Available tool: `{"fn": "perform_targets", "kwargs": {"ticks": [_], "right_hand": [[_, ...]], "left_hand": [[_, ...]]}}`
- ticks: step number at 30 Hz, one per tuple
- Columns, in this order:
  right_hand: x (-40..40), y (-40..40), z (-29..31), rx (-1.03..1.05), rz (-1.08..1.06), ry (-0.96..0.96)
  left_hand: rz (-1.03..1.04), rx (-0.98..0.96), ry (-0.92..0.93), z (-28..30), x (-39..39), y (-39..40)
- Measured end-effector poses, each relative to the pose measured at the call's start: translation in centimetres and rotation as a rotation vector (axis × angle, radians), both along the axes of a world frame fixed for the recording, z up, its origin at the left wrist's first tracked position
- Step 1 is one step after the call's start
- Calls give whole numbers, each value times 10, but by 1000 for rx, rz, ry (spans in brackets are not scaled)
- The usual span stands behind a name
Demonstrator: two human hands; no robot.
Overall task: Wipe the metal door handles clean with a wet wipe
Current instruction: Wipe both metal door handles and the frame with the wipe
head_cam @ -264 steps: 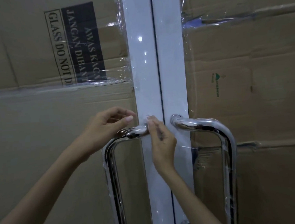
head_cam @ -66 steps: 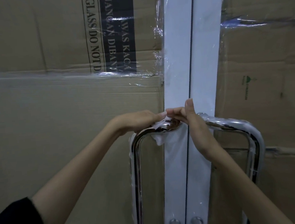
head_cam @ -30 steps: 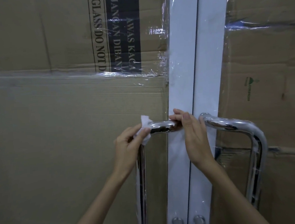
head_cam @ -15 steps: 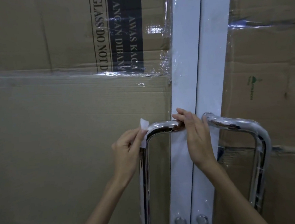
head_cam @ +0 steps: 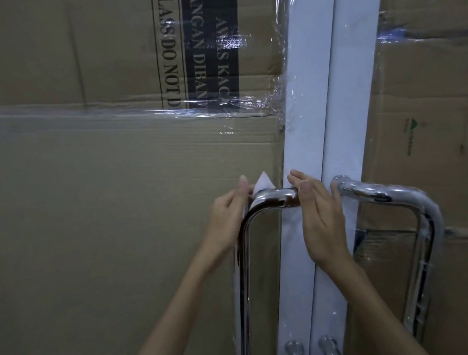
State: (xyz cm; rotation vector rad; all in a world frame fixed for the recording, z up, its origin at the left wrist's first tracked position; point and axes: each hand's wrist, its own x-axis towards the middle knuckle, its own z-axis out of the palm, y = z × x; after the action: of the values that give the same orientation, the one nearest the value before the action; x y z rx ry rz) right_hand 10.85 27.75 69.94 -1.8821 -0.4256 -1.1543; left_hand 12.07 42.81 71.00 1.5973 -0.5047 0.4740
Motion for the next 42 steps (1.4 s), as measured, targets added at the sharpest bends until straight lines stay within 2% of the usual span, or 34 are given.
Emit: {"fn": "perform_targets", "kwargs": {"ticks": [3,5,7,9,14,16,18,20,22,24,27,30,33,35,39,40,42], "right_hand": [[-2,-2,0,1,2,26],[-3,-7,0,-1,25,56],[-4,-10,-1,-13,31,78],[-5,-10,-1,-24,17,86],[-6,-7,-1,-29,-2,97],[-6,-5,-1,-14,-4,92],[-6,-3,-3,-5,4,89],[-6,0,-4,-3,0,68],[-6,0,-5,-6,6,69],[-6,-1,-4,-2,15,75],[-6,-4,-4,-32,20,71],[-5,-7,-5,-44,40,62],[-3,-7,-8,-34,65,42],[-2,-6,-9,-18,71,29],[3,1,-11,-17,28,-1],[4,3,-12,-25,17,-2],[4,6,-16,-43,9,-3]], "left_hand": [[-164,111,181,13,9,13],[-226,20,193,0,12,26],[-267,-139,110,-14,10,32],[-298,-194,-10,-14,4,29],[-231,-101,-155,0,0,8],[-201,-117,-153,-11,-2,9],[-212,-200,38,-30,-3,19],[-294,-155,259,-41,1,29],[-342,-98,366,-39,2,30],[-397,-143,395,-25,1,23],[-345,-258,256,-15,-2,10],[-120,-384,38,-38,-5,9],[86,-446,-72,-59,-9,8],[140,-402,-148,-52,-11,1],[164,-83,-370,-22,-12,-15],[143,-53,-398,-21,-11,-17],[165,-124,-404,-34,-13,-17]]}}
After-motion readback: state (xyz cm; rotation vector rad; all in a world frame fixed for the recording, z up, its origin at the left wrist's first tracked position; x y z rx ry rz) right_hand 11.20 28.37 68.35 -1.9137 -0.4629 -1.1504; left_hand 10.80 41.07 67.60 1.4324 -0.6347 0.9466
